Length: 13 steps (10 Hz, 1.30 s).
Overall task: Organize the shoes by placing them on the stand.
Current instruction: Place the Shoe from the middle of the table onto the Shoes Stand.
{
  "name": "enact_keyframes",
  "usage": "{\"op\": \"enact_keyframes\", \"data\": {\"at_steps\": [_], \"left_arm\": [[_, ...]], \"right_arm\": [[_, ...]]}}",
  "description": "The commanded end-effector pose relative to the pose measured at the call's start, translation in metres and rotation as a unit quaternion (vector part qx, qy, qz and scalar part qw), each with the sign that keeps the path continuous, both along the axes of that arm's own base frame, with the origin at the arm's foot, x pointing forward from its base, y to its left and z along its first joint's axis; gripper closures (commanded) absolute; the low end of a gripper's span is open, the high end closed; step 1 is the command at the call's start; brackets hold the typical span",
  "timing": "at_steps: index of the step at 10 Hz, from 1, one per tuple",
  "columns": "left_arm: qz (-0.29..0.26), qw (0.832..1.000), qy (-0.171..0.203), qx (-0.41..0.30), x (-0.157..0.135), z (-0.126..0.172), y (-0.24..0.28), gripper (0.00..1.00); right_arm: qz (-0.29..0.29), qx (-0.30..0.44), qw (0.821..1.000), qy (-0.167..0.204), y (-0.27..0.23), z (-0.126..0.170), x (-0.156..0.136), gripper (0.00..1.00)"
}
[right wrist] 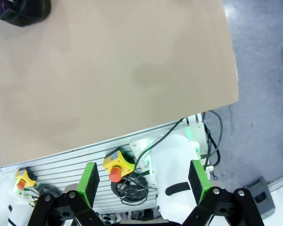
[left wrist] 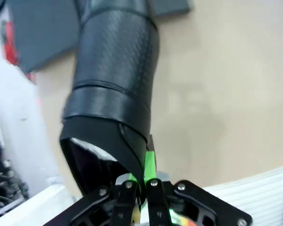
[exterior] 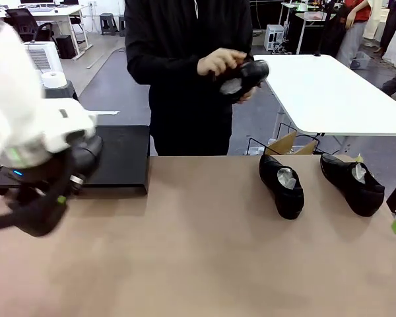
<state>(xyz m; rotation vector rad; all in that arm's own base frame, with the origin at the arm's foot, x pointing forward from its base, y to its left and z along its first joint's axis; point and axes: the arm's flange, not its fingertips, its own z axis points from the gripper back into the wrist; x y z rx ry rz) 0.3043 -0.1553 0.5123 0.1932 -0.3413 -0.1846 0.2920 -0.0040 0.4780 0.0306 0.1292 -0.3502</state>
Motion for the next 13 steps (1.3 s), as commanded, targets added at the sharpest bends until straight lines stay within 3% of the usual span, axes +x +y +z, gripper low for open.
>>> {"op": "enact_keyframes", "data": {"at_steps": [1, 3, 4, 5, 8, 9, 11, 13], "left_arm": [[-0.009, 0.999, -0.023, 0.022, 0.031, 0.011, 0.038, 1.0], [0.005, 0.999, -0.022, 0.028, 0.065, 0.021, 0.094, 1.0], [0.003, 1.0, -0.005, -0.013, 0.066, 0.026, 0.089, 1.0], [0.01, 0.999, -0.017, 0.028, 0.047, 0.016, 0.09, 1.0], [0.01, 1.0, -0.008, 0.022, 0.06, 0.013, 0.099, 1.0], [0.034, 0.997, -0.045, 0.055, 0.079, 0.001, 0.105, 1.0], [0.09, 0.987, -0.126, 0.038, 0.124, -0.009, 0.136, 1.0], [0.1, 0.987, -0.127, 0.023, 0.168, -0.021, 0.16, 1.0]], "right_arm": [[0.003, 0.003, 1.0, -0.003, 0.0, 0.001, 0.001, 0.0], [0.003, 0.003, 1.0, -0.003, 0.0, 0.001, 0.001, 0.0], [0.003, 0.003, 1.0, -0.003, 0.0, 0.001, 0.001, 0.0], [0.003, 0.003, 1.0, -0.003, 0.0, 0.001, 0.001, 0.0], [0.003, 0.003, 1.0, -0.003, 0.0, 0.001, 0.001, 0.0], [0.003, 0.003, 1.0, -0.003, 0.0, 0.001, 0.001, 0.0], [0.003, 0.003, 1.0, -0.003, 0.0, 0.001, 0.001, 0.0], [0.003, 0.003, 1.0, -0.003, 0.0, 0.001, 0.001, 0.0]]}}
